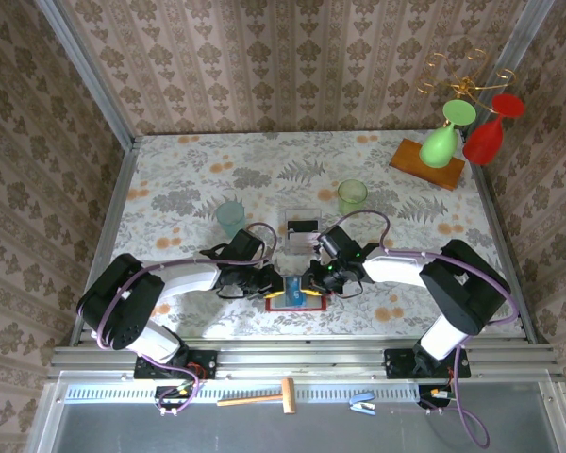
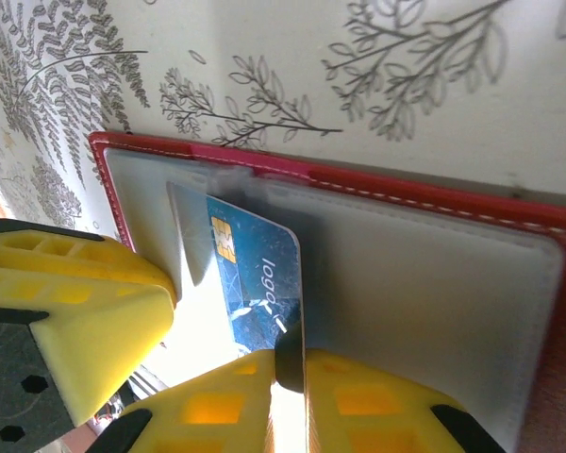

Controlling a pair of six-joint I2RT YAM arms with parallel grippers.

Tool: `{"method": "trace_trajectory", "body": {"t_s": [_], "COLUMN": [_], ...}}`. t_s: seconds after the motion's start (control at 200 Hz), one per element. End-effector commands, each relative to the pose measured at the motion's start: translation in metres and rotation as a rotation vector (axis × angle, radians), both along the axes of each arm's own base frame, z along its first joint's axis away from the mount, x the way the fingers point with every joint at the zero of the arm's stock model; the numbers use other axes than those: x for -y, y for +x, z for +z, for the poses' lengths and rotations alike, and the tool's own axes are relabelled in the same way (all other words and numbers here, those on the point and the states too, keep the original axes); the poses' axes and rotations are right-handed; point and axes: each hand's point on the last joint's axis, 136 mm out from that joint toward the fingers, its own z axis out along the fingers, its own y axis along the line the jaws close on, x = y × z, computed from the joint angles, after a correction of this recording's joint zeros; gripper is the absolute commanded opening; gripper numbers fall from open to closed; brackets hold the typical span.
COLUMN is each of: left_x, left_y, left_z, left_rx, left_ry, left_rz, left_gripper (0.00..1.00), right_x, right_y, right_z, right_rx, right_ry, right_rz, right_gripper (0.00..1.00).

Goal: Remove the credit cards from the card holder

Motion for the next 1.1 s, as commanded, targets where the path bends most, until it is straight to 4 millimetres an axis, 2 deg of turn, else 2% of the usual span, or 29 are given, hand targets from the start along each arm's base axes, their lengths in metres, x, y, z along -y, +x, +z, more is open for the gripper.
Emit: {"method": "trace_trajectory", "body": {"t_s": [0.0,0.375,0.92,1.095], "left_x": [-0.007,-0.006,-0.006,-0.005], "left_y": [-0.004,-0.003,-0.001,-0.001], "left_z": [-0.002,-0.001,-0.002,-0.002], "left_rx": [-0.015,-0.014,-0.012,-0.012], "left_ry": [0.015,0.012,0.003,0.001], "left_rz": [0.007,0.010,0.012,0.011], "left_gripper": [0.17,0.17,0.17,0.17], "right_x": [0.017,0.029,0.005,0.004], "right_y": [-0.004,-0.003,-0.001,-0.002], "right_z": [-0.003,0.007,0.031,0.034], "right_rx": [0.005,0.035,0.059,0.058], "right_ry": [-0.061,-0.124,-0.103,-0.110], "right_rz": [-0.006,0.007,0.053,0.056], "right_gripper": [0.16,0.16,0.18,0.18]}}
